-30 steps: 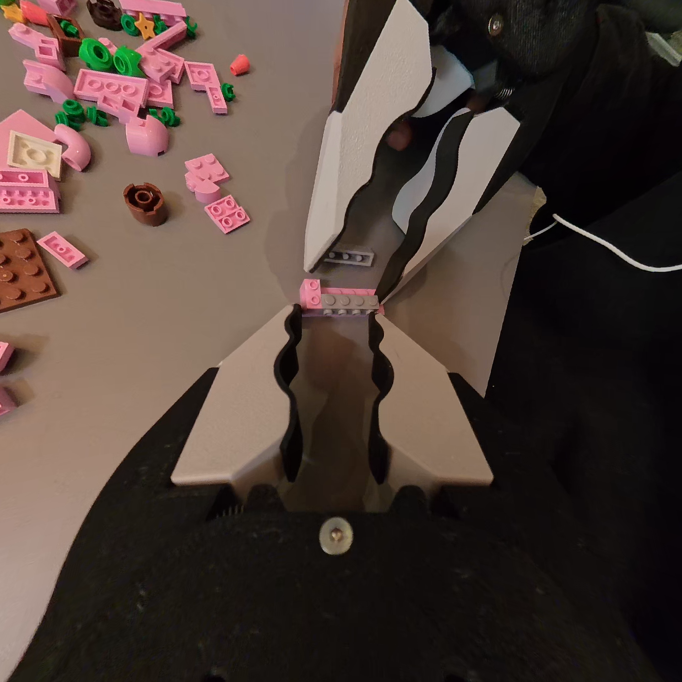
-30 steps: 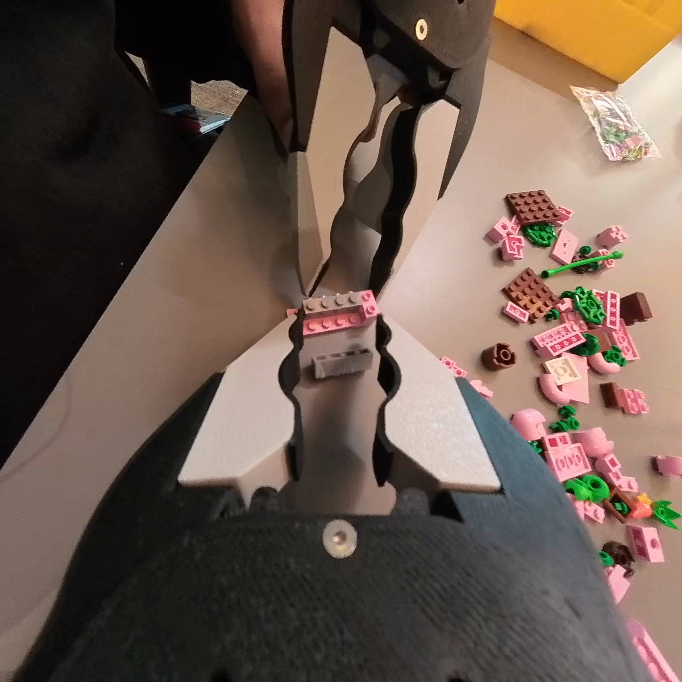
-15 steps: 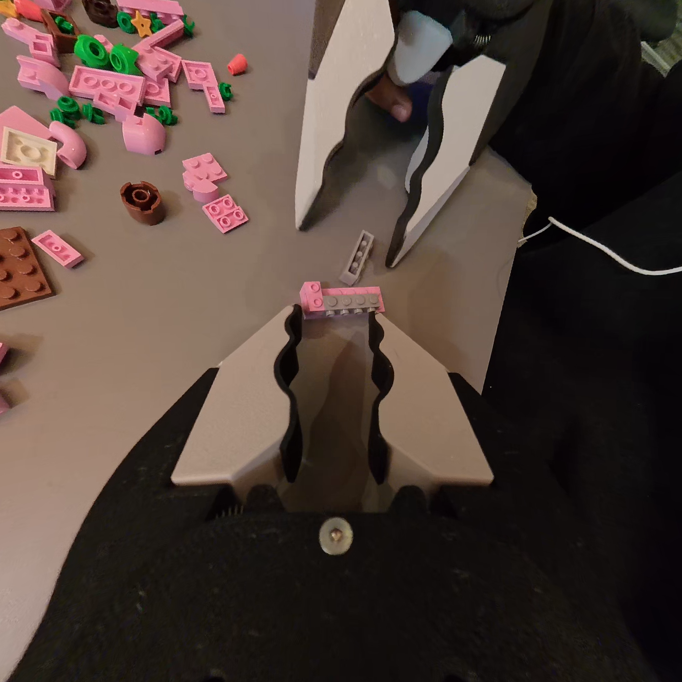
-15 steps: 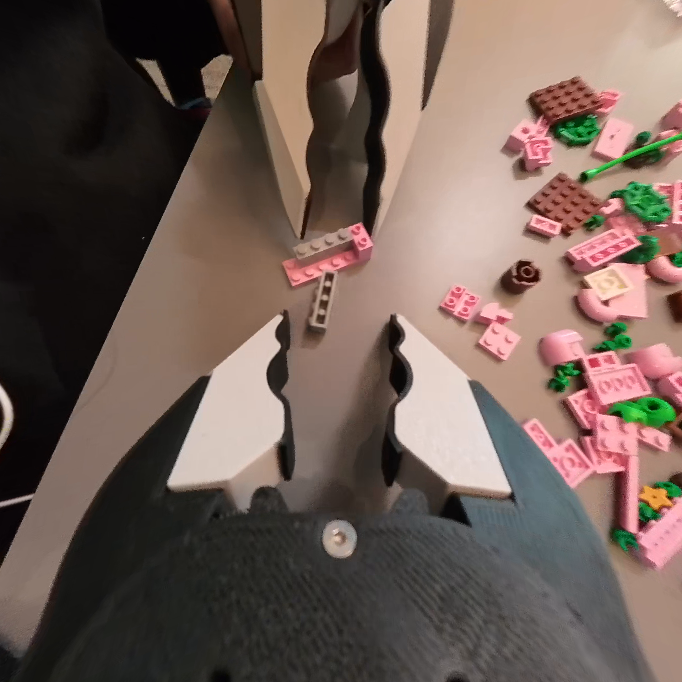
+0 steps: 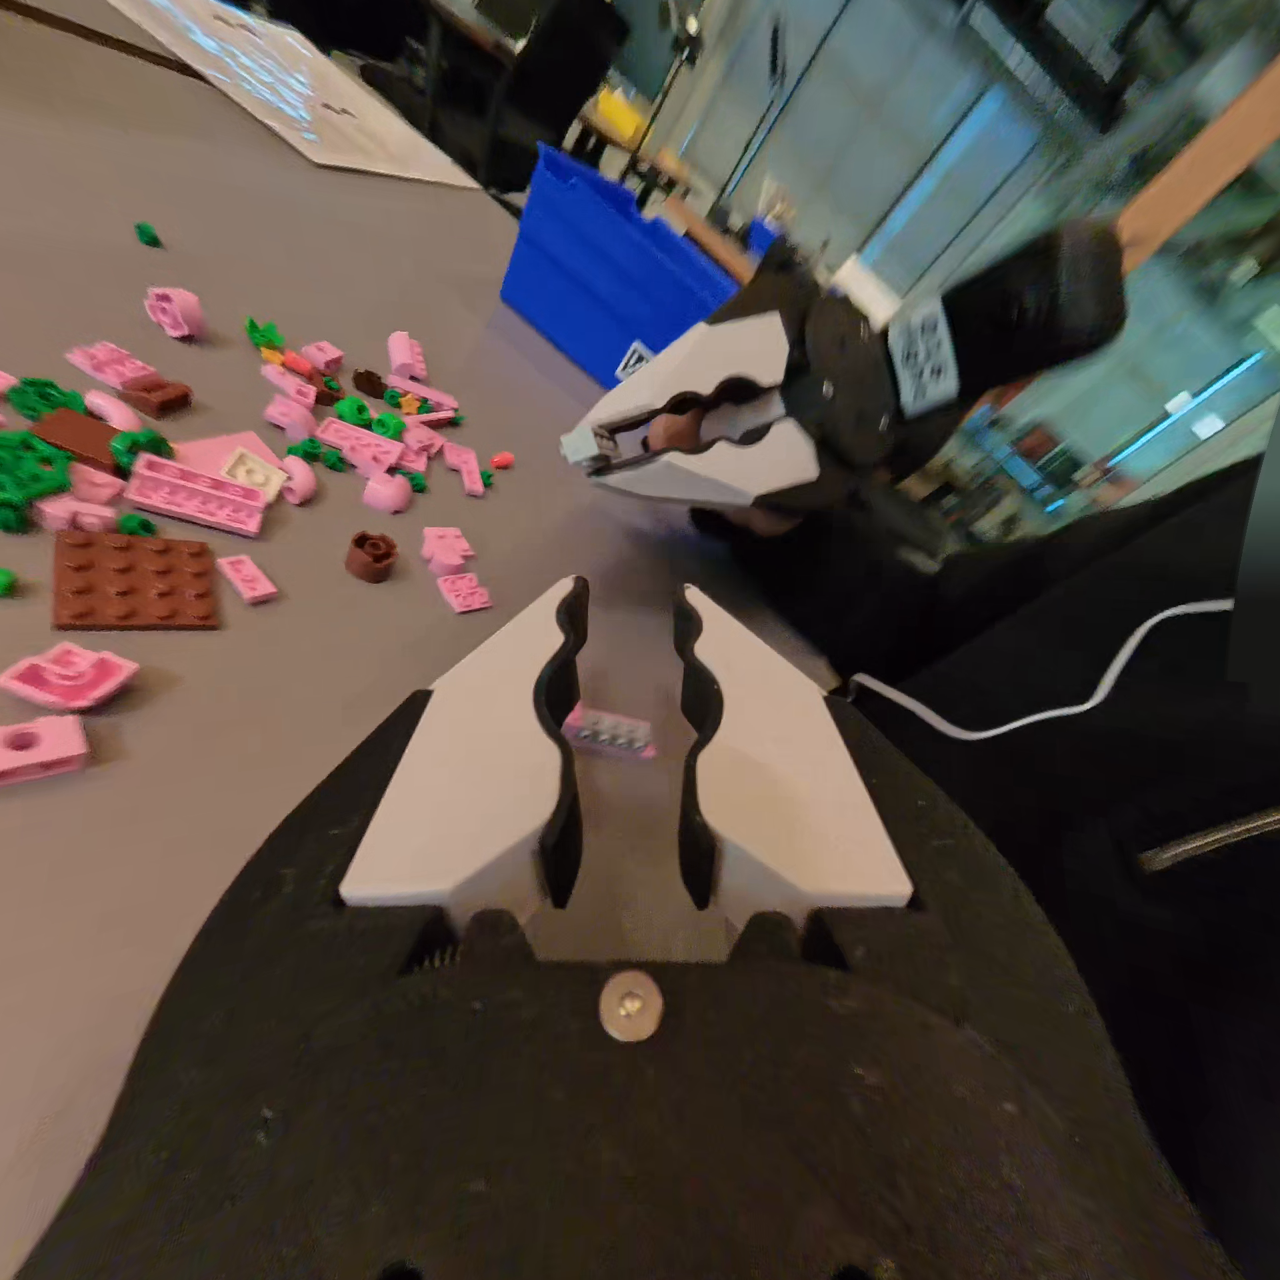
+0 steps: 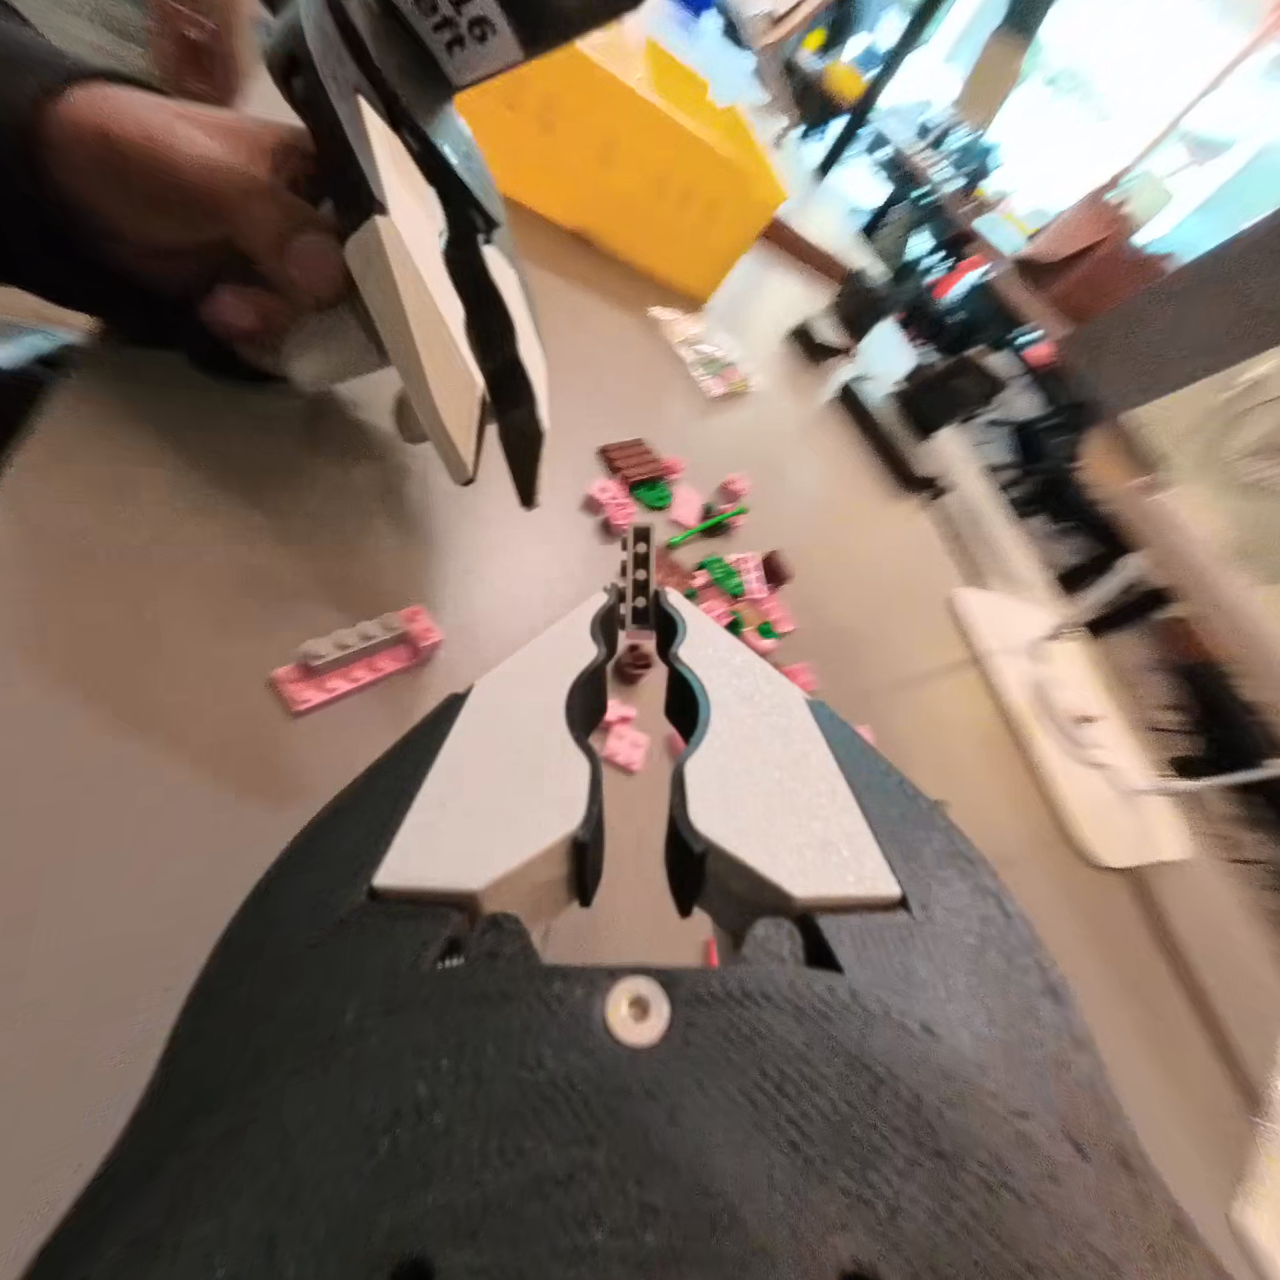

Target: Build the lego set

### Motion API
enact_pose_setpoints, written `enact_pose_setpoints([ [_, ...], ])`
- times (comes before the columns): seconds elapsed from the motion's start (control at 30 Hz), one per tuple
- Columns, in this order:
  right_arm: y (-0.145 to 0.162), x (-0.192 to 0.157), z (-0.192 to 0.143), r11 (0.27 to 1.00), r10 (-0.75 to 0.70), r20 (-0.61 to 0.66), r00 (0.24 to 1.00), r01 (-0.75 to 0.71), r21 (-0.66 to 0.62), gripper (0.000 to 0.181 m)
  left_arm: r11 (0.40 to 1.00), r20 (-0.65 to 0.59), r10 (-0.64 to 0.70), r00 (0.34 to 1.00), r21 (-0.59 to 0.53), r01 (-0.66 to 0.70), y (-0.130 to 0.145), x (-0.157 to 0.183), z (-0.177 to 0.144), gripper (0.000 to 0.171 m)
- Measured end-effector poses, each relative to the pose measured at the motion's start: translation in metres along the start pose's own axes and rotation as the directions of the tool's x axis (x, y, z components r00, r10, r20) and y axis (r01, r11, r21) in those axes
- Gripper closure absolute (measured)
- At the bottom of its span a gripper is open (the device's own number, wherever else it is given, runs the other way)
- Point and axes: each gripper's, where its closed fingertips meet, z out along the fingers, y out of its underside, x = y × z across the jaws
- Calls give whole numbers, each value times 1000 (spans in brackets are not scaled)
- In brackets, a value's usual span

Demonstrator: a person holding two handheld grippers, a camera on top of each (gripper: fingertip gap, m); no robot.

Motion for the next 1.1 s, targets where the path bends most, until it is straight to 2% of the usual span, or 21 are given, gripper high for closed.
enact_pose_setpoints([
  [0.07, -1, 8, 5, 981, -184, -151, 971, 172, -89, 173, 986, -115, -151, 982, 48, 157, -6, 7, 2, 146],
  [0.1, -1, 9, 8, 949, -303, -207, 930, 274, -156, 173, 967, -189, -227, 955, 73, 244, -11, 11, 2, 144],
  [0.17, -11, 4, 13, 844, -532, -275, 801, 473, -254, 173, 914, -290, -346, 892, 110, 390, -17, 12, 1, 143],
  [0.23, -24, -8, 17, 739, -674, -302, 675, 604, -298, 173, 879, -334, -398, 855, 127, 459, -19, 9, -1, 145],
  [0.3, -28, -14, 21, 669, -743, -307, 595, 661, -340, 174, 859, -373, -408, 833, 154, 489, -24, 9, -8, 148],
  [0.37, -32, -16, 20, 628, -777, -318, 543, 697, -345, 173, 860, -360, -410, 838, 155, 487, -24, 7, -10, 156],
  [0.47, -41, -23, 17, 613, -785, -333, 522, 732, -298, 173, 866, -347, -396, 850, 169, 471, -25, 6, -12, 159],
  [0.63, -41, -30, 18, 536, -836, -320, 446, 788, -302, 173, 862, -349, -404, 846, 165, 480, -24, 4, -13, 161],
  [0.73, -44, -37, 19, 521, -843, -317, 435, 807, -277, 173, 851, -371, -419, 829, 157, 500, -23, 5, -13, 164],
  [0.83, -44, -38, 20, 532, -836, -315, 450, 805, -263, 172, 844, -393, -422, 817, 160, 513, -24, 5, -15, 166],
  [0.9, -43, -40, 21, 586, -800, -310, 513, 780, -220, 168, 839, -408, -413, 814, 179, 514, -27, 4, -19, 167],
  [1.0, -47, -41, 18, 768, -627, -283, 726, 637, -66, 156, 833, -447, -390, 805, 203, 516, -33, 5, -26, 167],
  [1.07, -48, -39, 16, 912, -389, -183, 903, 406, 64, 156, 840, -475, -375, 796, 189, 508, -33, 9, -27, 167],
  [1.1, -47, -37, 14, 958, -252, -114, 961, 264, 110, 156, 846, -481, -369, 795, 182, 502, -33, 10, -27, 167],
])
